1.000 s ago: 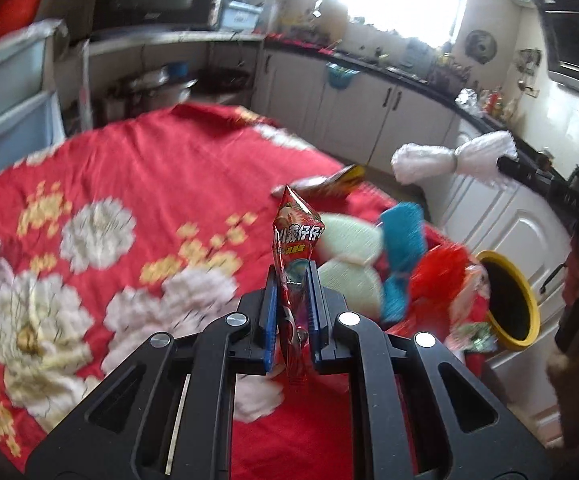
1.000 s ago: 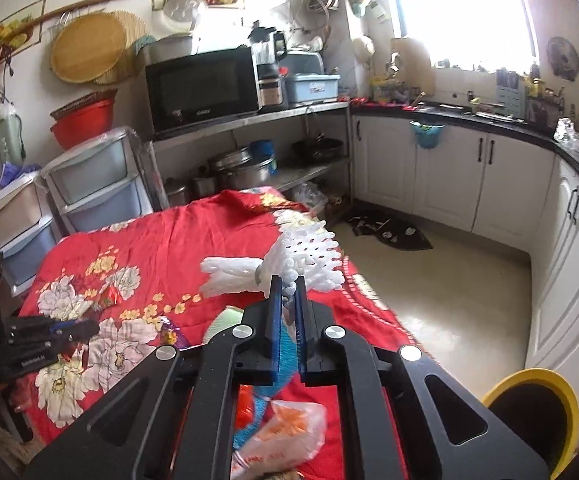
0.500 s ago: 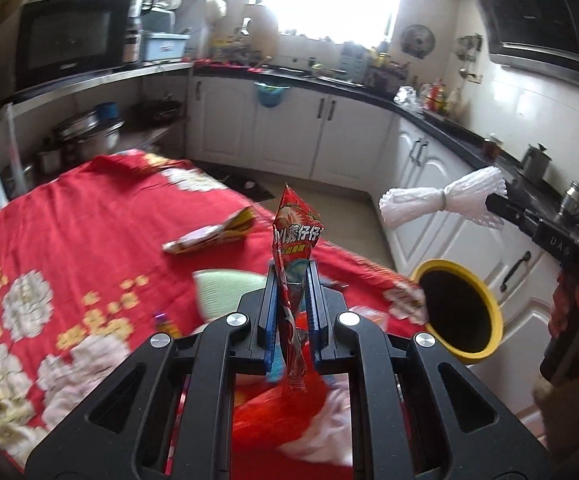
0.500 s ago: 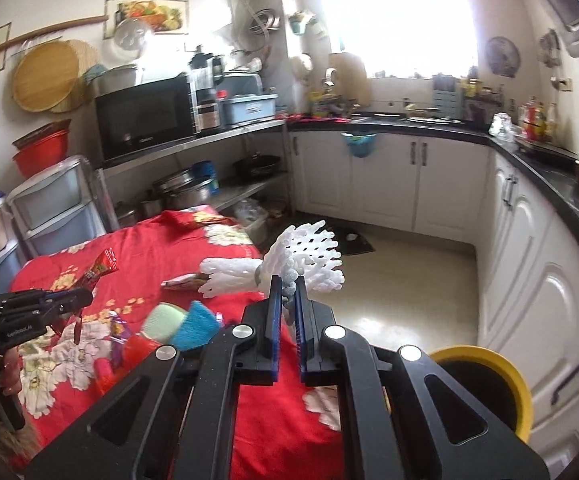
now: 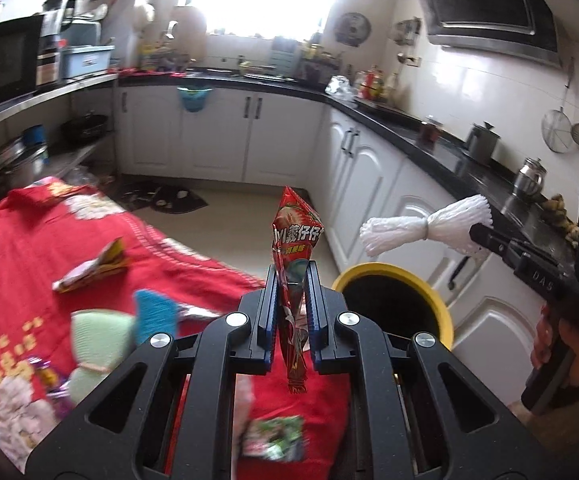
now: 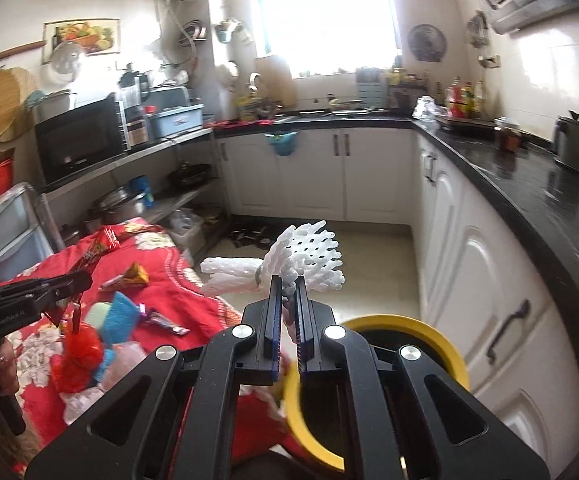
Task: Collect trash
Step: 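Carry the wrapper and white net over the yellow-rimmed bin with both tools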
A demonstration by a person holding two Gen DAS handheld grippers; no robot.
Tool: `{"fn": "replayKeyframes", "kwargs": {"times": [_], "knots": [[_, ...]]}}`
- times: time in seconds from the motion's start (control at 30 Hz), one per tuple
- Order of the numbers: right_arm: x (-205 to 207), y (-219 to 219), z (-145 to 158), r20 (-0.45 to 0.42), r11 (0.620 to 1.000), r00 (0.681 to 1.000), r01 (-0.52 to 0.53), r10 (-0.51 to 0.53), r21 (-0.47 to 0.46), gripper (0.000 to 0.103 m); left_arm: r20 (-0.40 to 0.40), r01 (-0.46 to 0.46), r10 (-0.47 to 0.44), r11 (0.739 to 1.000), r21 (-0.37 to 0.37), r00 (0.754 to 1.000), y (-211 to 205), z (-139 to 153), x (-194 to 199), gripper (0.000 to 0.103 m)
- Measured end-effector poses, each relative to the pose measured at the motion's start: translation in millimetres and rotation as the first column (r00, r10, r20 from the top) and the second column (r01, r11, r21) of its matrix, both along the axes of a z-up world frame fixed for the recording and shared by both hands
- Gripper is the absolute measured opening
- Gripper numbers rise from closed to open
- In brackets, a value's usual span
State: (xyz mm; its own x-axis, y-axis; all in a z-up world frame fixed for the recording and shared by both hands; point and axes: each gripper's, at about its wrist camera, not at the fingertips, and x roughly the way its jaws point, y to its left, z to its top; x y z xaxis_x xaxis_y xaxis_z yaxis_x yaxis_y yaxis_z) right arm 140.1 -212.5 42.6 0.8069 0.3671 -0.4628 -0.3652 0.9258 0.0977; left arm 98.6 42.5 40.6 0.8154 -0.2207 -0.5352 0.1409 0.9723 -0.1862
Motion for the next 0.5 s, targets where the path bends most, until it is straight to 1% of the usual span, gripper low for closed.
{"fn": "replayKeyframes", "kwargs": {"times": [0.27,0.5], "knots": [[-4,-36,-14,-0.015,0.995,0.995,0.094,-0.095,-0.024,0.006,0.001,0.080,-0.080,0.997,-0.003,0.997,-43,-4,26,0.008],[-5,-50,-24,-0.028,0.985,0.987,0.154,-0.156,-0.072,0.006,-0.002,0.141,-0.141,0.990,0.000,0.990,-77,-10,46,0.008]]}}
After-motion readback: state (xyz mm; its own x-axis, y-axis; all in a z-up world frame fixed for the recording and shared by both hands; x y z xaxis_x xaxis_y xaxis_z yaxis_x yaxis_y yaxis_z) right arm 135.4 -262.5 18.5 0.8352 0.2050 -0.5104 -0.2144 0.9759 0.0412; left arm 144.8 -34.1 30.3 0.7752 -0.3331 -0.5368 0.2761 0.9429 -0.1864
